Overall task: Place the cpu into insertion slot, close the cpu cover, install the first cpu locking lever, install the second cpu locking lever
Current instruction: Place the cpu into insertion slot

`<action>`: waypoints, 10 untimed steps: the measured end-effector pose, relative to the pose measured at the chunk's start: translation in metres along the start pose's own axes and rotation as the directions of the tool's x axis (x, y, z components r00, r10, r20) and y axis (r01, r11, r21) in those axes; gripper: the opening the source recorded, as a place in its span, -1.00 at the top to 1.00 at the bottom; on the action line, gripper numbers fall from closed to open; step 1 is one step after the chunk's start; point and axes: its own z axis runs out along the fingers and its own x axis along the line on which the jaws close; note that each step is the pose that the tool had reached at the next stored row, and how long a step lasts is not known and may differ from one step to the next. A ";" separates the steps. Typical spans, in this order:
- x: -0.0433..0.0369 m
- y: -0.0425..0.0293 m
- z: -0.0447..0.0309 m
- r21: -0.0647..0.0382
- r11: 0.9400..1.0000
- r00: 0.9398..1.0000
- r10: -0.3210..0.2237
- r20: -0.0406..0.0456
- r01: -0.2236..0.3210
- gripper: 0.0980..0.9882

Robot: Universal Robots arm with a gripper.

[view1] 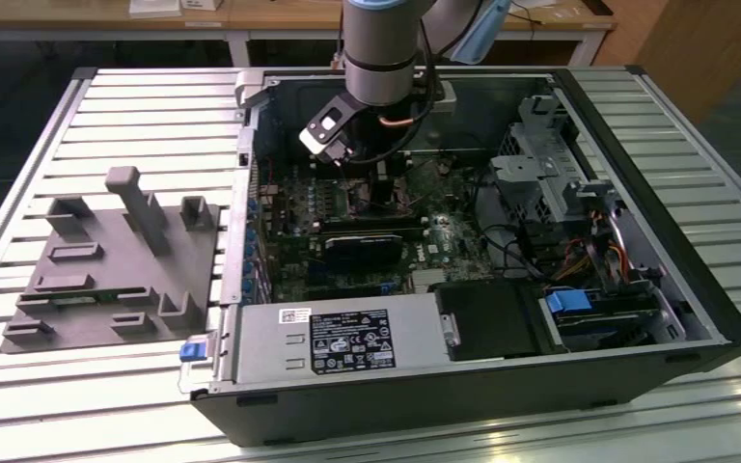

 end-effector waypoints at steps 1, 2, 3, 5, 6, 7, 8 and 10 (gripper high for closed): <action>0.0000 0.0000 0.0000 0.000 1.000 1.000 0.000 0.000 0.000 0.00; 0.0000 0.0000 0.0002 0.000 1.000 1.000 0.000 0.000 0.000 0.00; 0.0000 0.0000 0.0006 0.000 1.000 1.000 0.000 0.000 0.000 0.00; -0.0001 -0.0001 0.0012 0.000 1.000 1.000 0.000 0.000 0.000 0.00; -0.0001 -0.0001 0.0012 0.000 1.000 1.000 0.000 0.000 0.000 0.00; -0.0001 -0.0001 0.0012 0.000 1.000 1.000 0.000 0.000 0.000 0.00; -0.0001 0.0000 0.0013 0.000 1.000 1.000 0.000 0.000 0.000 0.00; 0.0000 -0.0001 0.0013 0.000 1.000 1.000 0.000 0.000 0.000 0.00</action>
